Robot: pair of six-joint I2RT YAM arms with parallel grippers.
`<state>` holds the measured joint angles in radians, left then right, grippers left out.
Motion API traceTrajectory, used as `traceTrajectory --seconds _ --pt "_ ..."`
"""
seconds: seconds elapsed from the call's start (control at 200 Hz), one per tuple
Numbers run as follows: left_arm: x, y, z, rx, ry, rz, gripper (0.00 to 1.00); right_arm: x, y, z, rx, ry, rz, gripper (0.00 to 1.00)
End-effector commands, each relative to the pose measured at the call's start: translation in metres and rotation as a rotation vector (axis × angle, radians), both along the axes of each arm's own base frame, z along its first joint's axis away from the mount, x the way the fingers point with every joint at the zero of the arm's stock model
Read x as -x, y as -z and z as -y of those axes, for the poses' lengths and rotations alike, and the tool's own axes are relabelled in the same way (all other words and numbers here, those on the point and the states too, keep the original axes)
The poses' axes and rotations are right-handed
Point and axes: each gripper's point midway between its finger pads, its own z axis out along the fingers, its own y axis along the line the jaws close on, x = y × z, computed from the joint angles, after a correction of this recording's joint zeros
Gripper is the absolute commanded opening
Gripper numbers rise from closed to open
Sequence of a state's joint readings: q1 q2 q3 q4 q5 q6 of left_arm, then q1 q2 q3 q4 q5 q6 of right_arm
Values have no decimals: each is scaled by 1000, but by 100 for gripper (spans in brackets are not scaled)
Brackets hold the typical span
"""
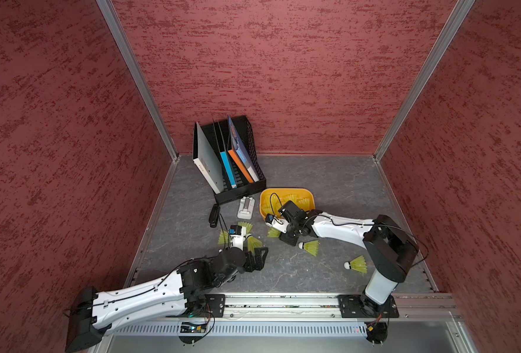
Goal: Put the shuttlecocks into the storage box
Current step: Pick up the shuttlecock at the center of the board.
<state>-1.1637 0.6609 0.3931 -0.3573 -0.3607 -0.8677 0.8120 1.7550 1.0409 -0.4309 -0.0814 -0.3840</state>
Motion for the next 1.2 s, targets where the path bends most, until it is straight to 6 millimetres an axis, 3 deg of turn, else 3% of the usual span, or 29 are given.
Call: traceTrajectory --seconds 0.0,0.281,0.461,0.696,1.052,1.197 --pt "-1 -1 -3 -8 -11 6 100 -2 1 -4 24 -14 5 38" --pt "-1 0 -4 -9 -14 8 100 -4 8 -3 58 2 -16 34" --pt "-1 1 -4 -11 -15 6 100 -4 7 -4 47 4 -20 24" --pt "-1 1 -4 -12 -17 6 100 1 0 -7 16 13 -24 21" --pt "-2 -7 0 -13 -2 17 100 16 -33 -11 -60 78 -26 19" --pt "-2 -19 6 -17 23 33 100 18 -57 -12 -117 134 -23 19"
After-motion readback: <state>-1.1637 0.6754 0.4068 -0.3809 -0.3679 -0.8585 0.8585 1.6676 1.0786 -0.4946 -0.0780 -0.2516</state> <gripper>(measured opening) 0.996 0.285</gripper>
